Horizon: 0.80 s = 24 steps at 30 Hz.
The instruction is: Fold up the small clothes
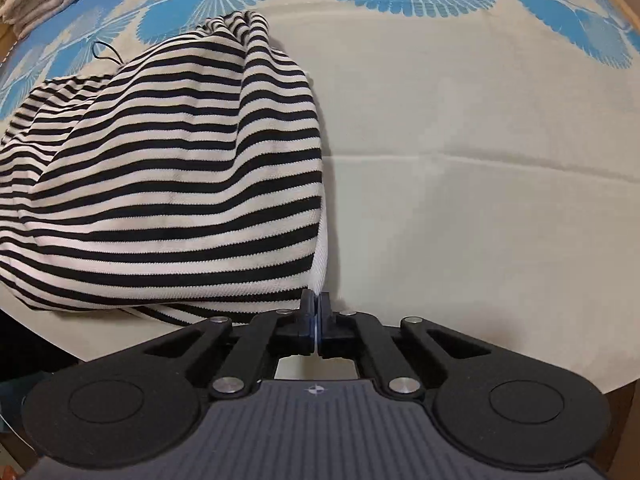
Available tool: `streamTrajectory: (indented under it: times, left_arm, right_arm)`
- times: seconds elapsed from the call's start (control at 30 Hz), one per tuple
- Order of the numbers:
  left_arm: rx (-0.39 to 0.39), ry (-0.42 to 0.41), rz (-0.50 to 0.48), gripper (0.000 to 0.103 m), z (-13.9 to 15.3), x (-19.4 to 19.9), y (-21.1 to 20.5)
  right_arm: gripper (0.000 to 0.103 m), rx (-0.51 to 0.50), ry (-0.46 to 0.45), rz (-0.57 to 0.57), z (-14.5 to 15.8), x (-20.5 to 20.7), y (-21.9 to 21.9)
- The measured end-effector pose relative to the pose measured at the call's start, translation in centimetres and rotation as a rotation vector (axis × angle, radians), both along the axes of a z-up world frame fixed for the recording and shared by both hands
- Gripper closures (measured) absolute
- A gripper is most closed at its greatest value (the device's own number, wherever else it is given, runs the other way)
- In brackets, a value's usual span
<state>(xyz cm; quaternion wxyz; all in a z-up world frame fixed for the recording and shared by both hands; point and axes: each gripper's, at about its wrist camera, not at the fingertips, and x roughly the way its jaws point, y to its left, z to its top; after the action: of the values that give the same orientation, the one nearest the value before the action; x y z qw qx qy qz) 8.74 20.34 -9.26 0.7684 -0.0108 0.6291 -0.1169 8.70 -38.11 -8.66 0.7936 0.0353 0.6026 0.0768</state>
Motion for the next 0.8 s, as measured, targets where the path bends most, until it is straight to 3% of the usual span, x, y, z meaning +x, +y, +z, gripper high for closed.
streamTrajectory:
  times: [0.07,0.13,0.2,0.23,0.33,0.4,0.5,0.53,0.57,0.63,0.67,0.7,0.73,0.8]
  left_arm:
    - [0.009,-0.053,0.000,0.092,0.9,0.2,-0.2]
    - [-0.036,-0.121,0.028,0.077,2.3,0.7,-0.2]
    - [-0.059,-0.167,0.048,0.056,3.1,1.1,-0.3]
    - [-0.047,-0.186,0.049,0.055,3.3,1.3,-0.5]
    - [0.002,-0.214,0.074,0.050,3.3,2.4,-1.4]
    - [0.004,-0.229,0.110,0.050,3.1,3.1,-1.0]
    - [0.007,-0.249,0.175,0.050,2.8,4.7,-1.1]
    - [0.006,-0.255,0.189,0.050,2.8,5.1,-1.2]
    - [0.006,-0.263,0.205,0.051,2.5,5.6,-1.4]
    - [0.003,-0.270,0.224,0.056,1.9,6.5,-1.8]
    - [0.001,-0.269,0.228,0.068,1.5,6.9,-1.8]
    - [0.001,-0.263,0.227,0.088,1.0,7.3,-1.9]
    - [0.002,-0.253,0.222,0.098,0.6,7.8,-2.0]
    - [0.046,-0.265,0.231,0.101,0.3,8.2,-1.8]
  right_arm:
    - [0.103,-0.019,-0.015,-0.024,0.3,0.0,-0.3]
    - [0.098,-0.036,-0.070,-0.075,1.0,0.1,-0.7]
    - [0.089,0.029,-0.109,-0.128,1.6,0.3,-1.1]
    - [0.081,0.067,-0.124,-0.151,1.6,0.4,-1.2]
    - [0.072,0.106,-0.148,-0.122,1.5,1.1,0.0]
    - [0.060,0.110,-0.175,-0.115,1.3,1.7,0.8]
    - [0.063,0.130,-0.143,-0.130,0.3,2.8,1.3]
    - [0.088,0.133,-0.126,-0.115,-0.1,3.0,1.6]
    - [0.100,0.126,-0.129,-0.097,0.0,3.1,1.9]
    - [0.101,0.138,-0.176,-0.082,0.6,3.2,2.0]
    - [0.101,0.142,-0.188,-0.090,0.8,3.3,1.8]
    - [0.101,0.125,-0.187,-0.106,0.8,3.4,1.4]
    - [0.101,0.095,-0.168,-0.131,0.4,3.5,0.9]
    - [0.101,0.068,-0.123,-0.159,-0.6,3.6,0.3]
